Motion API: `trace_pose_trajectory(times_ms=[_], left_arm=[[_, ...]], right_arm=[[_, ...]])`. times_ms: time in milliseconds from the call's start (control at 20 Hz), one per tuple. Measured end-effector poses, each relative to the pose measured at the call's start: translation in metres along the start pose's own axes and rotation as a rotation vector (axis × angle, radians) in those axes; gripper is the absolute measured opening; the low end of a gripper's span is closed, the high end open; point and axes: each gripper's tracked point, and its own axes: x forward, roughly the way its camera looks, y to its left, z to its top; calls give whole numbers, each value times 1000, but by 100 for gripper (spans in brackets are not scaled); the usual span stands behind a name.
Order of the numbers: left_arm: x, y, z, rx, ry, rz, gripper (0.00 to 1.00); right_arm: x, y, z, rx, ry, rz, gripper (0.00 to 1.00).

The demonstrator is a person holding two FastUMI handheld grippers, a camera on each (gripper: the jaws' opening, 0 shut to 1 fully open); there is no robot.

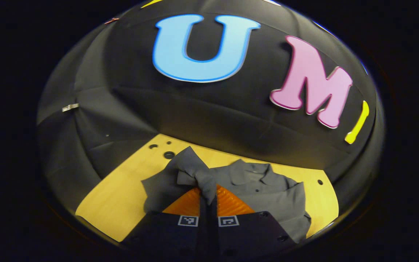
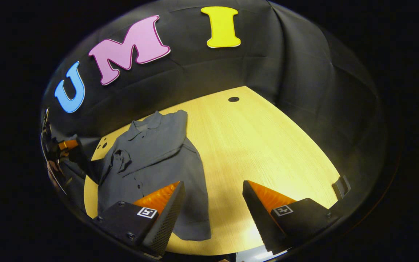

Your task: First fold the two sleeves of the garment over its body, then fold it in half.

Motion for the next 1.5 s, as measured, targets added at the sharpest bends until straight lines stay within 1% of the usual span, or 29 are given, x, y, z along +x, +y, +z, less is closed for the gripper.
trace_pose_trajectory(times_ms=[250,450,600,700,800,900,1050,1150,1200,1250,1300,1350,1450,1500], left_arm=[[29,-104,-22,61,50,-170,5],[41,-182,-48,120,107,-279,6],[48,-231,-71,153,139,-353,6],[47,-260,-88,171,181,-415,6],[50,-278,-100,201,203,-434,6],[56,-289,-114,224,225,-422,6],[67,-304,-130,213,260,-420,6],[72,-311,-137,192,278,-409,11],[75,-315,-139,178,286,-418,29],[72,-321,-140,157,293,-446,19],[70,-324,-141,140,291,-463,32],[69,-322,-139,135,281,-462,41],[62,-307,-136,152,261,-456,70],[59,-297,-138,166,257,-442,82]], right_arm=[[7,-9,-4,30,21,5,99],[11,-8,-8,11,54,17,99],[15,-7,-11,0,68,35,99],[17,-6,-12,-5,81,46,99],[17,-5,-11,-4,90,57,99],[16,-6,-12,-11,99,66,99],[15,-9,-12,-31,105,60,99],[12,-11,-18,-30,118,59,99],[11,-10,-23,-28,131,64,99],[10,-9,-25,-32,135,68,99],[10,-7,-25,-40,134,72,99],[10,-5,-26,-47,135,76,99],[11,2,-29,-50,142,87,99],[11,7,-31,-45,148,96,99]])
